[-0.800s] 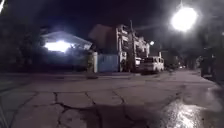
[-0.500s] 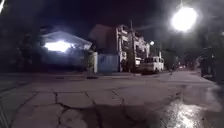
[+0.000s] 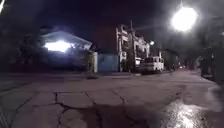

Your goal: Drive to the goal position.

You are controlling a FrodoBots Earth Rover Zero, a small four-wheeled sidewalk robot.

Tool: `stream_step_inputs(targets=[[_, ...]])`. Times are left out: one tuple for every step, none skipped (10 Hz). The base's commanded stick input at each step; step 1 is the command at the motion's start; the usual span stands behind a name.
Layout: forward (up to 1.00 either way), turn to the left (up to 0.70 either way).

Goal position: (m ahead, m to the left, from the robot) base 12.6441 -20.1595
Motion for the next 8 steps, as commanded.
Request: stream_step_inputs(targets=[[0.0, -0.7], [0.0, -0.7], [0.0, -0.7], [0.0, -0.7], [0.0, -0.7], [0.0, -0.7], [0.0, -0.7], [0.0, -0.7]])
